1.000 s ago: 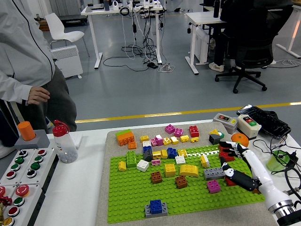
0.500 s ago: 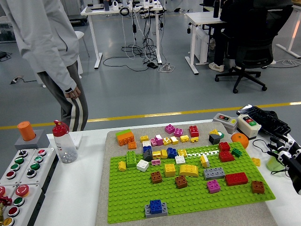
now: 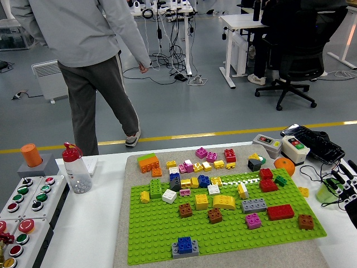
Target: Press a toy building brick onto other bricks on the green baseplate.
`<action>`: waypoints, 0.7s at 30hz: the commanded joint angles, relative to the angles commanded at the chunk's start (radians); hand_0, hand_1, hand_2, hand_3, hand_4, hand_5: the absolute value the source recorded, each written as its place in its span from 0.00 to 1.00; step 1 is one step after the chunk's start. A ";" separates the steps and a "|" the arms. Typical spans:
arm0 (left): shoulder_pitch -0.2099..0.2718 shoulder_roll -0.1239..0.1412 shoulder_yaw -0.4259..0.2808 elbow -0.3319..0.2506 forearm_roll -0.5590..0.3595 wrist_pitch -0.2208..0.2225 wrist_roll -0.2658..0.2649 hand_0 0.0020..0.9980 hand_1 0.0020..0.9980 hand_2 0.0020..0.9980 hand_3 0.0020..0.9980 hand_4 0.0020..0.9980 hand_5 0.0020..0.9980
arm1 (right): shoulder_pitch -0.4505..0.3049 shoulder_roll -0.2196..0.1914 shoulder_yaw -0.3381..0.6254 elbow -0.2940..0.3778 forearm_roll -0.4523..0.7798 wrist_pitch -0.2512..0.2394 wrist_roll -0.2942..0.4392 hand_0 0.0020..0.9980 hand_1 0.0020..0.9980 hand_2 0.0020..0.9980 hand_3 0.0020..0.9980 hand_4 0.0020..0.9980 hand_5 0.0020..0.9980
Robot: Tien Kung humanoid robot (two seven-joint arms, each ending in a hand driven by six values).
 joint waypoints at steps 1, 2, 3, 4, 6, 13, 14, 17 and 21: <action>0.000 0.000 0.000 0.000 0.000 0.000 0.000 0.66 0.68 0.68 0.58 0.29 1.00 | 0.000 0.000 0.001 0.000 0.031 0.000 0.000 0.76 0.75 0.76 0.74 0.51 0.44; 0.000 0.000 0.000 0.000 0.000 0.000 0.000 0.66 0.68 0.68 0.58 0.29 1.00 | 0.000 0.000 0.001 0.000 0.060 -0.001 -0.001 0.76 0.75 0.76 0.74 0.51 0.44; 0.000 0.000 0.000 0.000 0.000 0.000 0.000 0.66 0.68 0.68 0.58 0.29 1.00 | 0.000 0.000 0.001 0.000 0.083 -0.001 -0.001 0.76 0.75 0.76 0.74 0.51 0.44; 0.000 0.000 0.000 0.000 0.000 0.000 0.000 0.66 0.68 0.68 0.58 0.29 1.00 | 0.000 0.000 0.001 0.000 0.108 -0.001 -0.001 0.76 0.75 0.76 0.74 0.51 0.44; 0.000 0.000 0.000 0.000 0.000 0.000 0.000 0.66 0.69 0.68 0.58 0.30 1.00 | -0.001 0.000 0.002 0.000 0.151 -0.002 -0.001 0.76 0.75 0.76 0.74 0.51 0.45; 0.000 -0.001 0.000 0.000 0.000 0.000 0.000 0.66 0.69 0.68 0.58 0.30 1.00 | -0.002 0.000 0.003 -0.001 0.198 -0.005 -0.003 0.75 0.74 0.75 0.73 0.51 0.45; -0.001 -0.001 0.000 0.000 0.001 0.000 0.000 0.66 0.69 0.68 0.58 0.30 1.00 | -0.002 0.000 0.003 -0.001 0.199 -0.006 -0.004 0.75 0.74 0.75 0.73 0.51 0.45; -0.001 -0.001 0.000 0.000 0.000 0.000 0.000 0.66 0.69 0.68 0.58 0.30 1.00 | -0.002 0.000 0.003 -0.002 0.201 -0.007 -0.004 0.75 0.74 0.75 0.73 0.51 0.45; 0.000 -0.001 -0.001 0.000 -0.001 0.001 0.000 0.66 0.68 0.68 0.58 0.30 1.00 | -0.003 -0.001 0.003 -0.002 0.203 -0.011 -0.004 0.75 0.74 0.75 0.72 0.51 0.45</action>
